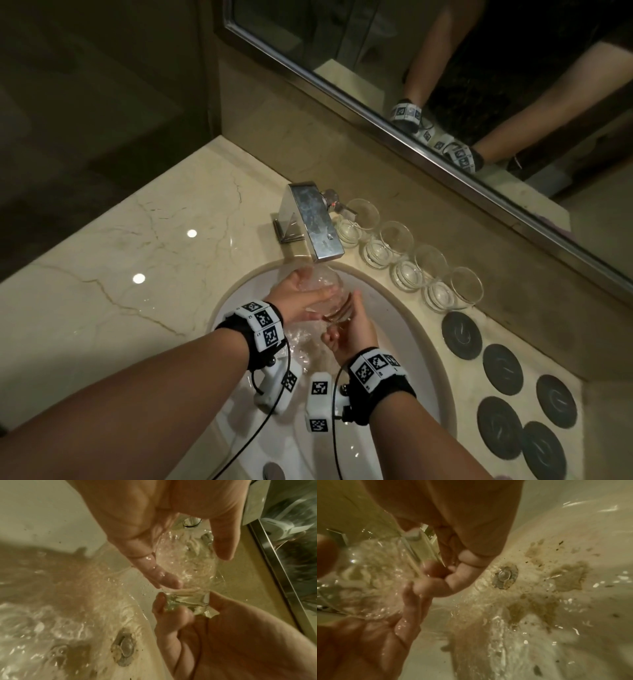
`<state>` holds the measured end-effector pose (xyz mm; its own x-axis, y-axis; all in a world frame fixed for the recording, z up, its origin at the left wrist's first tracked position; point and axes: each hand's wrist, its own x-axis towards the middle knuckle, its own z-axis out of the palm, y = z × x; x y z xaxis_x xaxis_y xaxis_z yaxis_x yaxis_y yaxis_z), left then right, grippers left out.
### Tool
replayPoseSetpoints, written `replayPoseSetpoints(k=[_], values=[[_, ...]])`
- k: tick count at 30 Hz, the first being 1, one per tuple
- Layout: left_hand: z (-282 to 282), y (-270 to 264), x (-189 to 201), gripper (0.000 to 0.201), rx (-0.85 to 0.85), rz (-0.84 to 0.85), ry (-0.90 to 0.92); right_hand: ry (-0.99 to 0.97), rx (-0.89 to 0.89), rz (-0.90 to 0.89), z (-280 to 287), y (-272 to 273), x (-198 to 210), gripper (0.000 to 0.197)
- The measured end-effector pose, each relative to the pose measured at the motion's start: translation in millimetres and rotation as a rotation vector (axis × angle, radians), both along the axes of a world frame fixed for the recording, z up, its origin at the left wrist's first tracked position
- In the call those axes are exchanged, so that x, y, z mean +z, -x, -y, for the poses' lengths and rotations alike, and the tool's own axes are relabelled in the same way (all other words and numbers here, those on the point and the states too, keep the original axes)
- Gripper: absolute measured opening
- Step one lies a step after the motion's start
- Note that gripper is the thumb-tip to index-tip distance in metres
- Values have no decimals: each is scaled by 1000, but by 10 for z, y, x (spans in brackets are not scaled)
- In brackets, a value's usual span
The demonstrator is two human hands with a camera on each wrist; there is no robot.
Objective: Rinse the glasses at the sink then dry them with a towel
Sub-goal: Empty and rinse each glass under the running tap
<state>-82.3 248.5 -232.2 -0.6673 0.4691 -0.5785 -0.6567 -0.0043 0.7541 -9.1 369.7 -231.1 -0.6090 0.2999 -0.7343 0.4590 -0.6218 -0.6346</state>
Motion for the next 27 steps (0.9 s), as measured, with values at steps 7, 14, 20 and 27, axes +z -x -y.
replayPoseSetpoints(k=[7,14,20,27], values=[[-19,-22,37,64,20,-23,-7,94,22,-19,9,62,96,53],[-35,-83,50,66,-62,-102,16,-33,60,23,-44,84,44,66],[-65,-66,42,91,-52,-54,9,-31,45,-5,-68,49,-12,66],[-55,-46,59,76,-62,-46,-3,49,26,-43,-25,61,65,51]])
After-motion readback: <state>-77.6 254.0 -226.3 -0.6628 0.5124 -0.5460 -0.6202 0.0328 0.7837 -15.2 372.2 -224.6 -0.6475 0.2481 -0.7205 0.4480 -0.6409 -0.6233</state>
